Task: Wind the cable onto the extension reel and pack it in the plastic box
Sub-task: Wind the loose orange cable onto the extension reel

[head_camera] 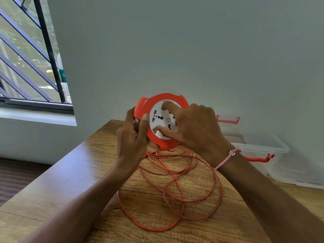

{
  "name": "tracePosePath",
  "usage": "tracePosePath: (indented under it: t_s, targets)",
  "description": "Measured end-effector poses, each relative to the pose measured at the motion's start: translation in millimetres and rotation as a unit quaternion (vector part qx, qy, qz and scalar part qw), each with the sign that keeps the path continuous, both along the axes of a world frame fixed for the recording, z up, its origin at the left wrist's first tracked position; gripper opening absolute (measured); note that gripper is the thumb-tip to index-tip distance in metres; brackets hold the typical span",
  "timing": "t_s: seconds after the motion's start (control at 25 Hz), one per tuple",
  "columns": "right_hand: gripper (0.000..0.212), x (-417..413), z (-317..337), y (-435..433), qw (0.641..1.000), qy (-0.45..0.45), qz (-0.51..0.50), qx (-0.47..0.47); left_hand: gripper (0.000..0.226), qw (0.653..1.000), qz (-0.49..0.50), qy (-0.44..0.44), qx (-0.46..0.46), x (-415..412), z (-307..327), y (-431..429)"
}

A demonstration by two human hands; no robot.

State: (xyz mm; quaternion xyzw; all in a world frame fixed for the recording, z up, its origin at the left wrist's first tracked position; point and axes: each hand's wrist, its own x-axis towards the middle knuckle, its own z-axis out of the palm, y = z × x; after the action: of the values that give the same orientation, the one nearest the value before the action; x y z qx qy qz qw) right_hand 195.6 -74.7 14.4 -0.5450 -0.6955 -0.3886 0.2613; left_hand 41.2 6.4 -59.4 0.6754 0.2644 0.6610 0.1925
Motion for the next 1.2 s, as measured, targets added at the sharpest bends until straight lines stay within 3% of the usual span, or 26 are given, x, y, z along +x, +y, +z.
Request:
tracePosePath:
  t_s: [0.08, 0.12, 0.16, 0.2, 0.24, 0.28, 0.32, 0.36, 0.4, 0.44, 0.52, 0.64, 0.92, 1.08, 1.12, 1.16, 1.2]
  targets:
    - [0.062, -8.9, -3.8, 1.0, 0.985, 0.170, 0.011, -0.037, 0.046, 1.000, 0.012, 0.006, 0.022, 1.5, -1.3, -1.3]
    - [0.058, -13.6, -6.6, 2.3, 0.955, 0.288, 0.029, -0.061, 0.046, 0.999, 0.017, 0.007, 0.029, 2.2, -1.9, -1.6]
    - [0.054, -16.5, -8.1, 4.0, 0.900, 0.420, 0.062, -0.099, 0.045, 0.999, 0.024, 0.008, 0.034, 2.6, -2.0, -1.7]
    - [0.050, -18.8, -7.2, 4.6, 0.819, 0.543, 0.110, -0.148, 0.045, 0.999, 0.030, 0.006, 0.035, 2.4, -1.9, -1.5]
    - [0.044, -19.8, -3.8, 2.9, 0.753, 0.615, 0.143, -0.183, 0.044, 0.999, 0.033, 0.002, 0.029, 1.2, -2.0, -0.7]
    - [0.037, -18.0, 0.2, 0.8, 0.746, 0.618, 0.156, -0.192, 0.042, 0.999, 0.031, -0.006, 0.018, -0.4, -2.2, 0.5]
    - [0.032, -12.6, 4.3, -0.6, 0.810, 0.546, 0.134, -0.170, 0.039, 0.999, 0.030, -0.014, 0.006, -1.8, -1.6, 1.8]
    - [0.031, -4.1, 7.8, -0.9, 0.900, 0.411, 0.084, -0.116, 0.036, 0.999, 0.029, -0.021, -0.003, -3.0, -0.8, 2.8]
    - [0.032, 3.9, 11.9, -2.1, 0.965, 0.255, 0.039, -0.053, 0.035, 0.999, 0.030, -0.026, -0.010, -3.4, 0.2, 2.9]
    - [0.035, 9.7, 16.2, -3.1, 0.992, 0.121, 0.031, -0.017, 0.035, 0.999, 0.030, -0.029, -0.013, -3.3, 0.8, 2.8]
    - [0.047, 15.5, 21.1, -3.7, 0.996, -0.041, 0.055, -0.053, 0.033, 0.999, 0.030, -0.028, -0.013, -2.1, 0.9, 1.8]
    - [0.058, 13.8, 18.0, -2.9, 0.988, -0.139, 0.005, -0.071, 0.025, 0.999, 0.025, -0.022, -0.014, -0.9, -1.7, 2.7]
    - [0.065, 4.5, -3.5, 3.5, 0.999, -0.046, 0.010, 0.022, 0.042, 0.999, 0.036, -0.008, 0.017, 2.8, -2.7, -0.3]
    - [0.063, -3.7, -10.4, 8.2, 0.985, 0.168, 0.029, -0.011, 0.038, 0.998, 0.058, 0.011, 0.028, 4.2, -5.8, -1.2]
    - [0.060, -7.6, -12.7, 8.6, 0.966, 0.253, 0.036, -0.033, 0.041, 0.997, 0.063, 0.016, 0.030, 4.5, -6.8, -0.9]
    - [0.057, -10.5, -14.6, 10.0, 0.925, 0.369, 0.057, -0.068, 0.045, 0.997, 0.068, 0.020, 0.029, 4.8, -7.9, -0.5]
    - [0.054, -13.2, -15.7, 11.5, 0.852, 0.501, 0.099, -0.112, 0.047, 0.997, 0.074, 0.022, 0.028, 4.9, -8.3, -0.1]
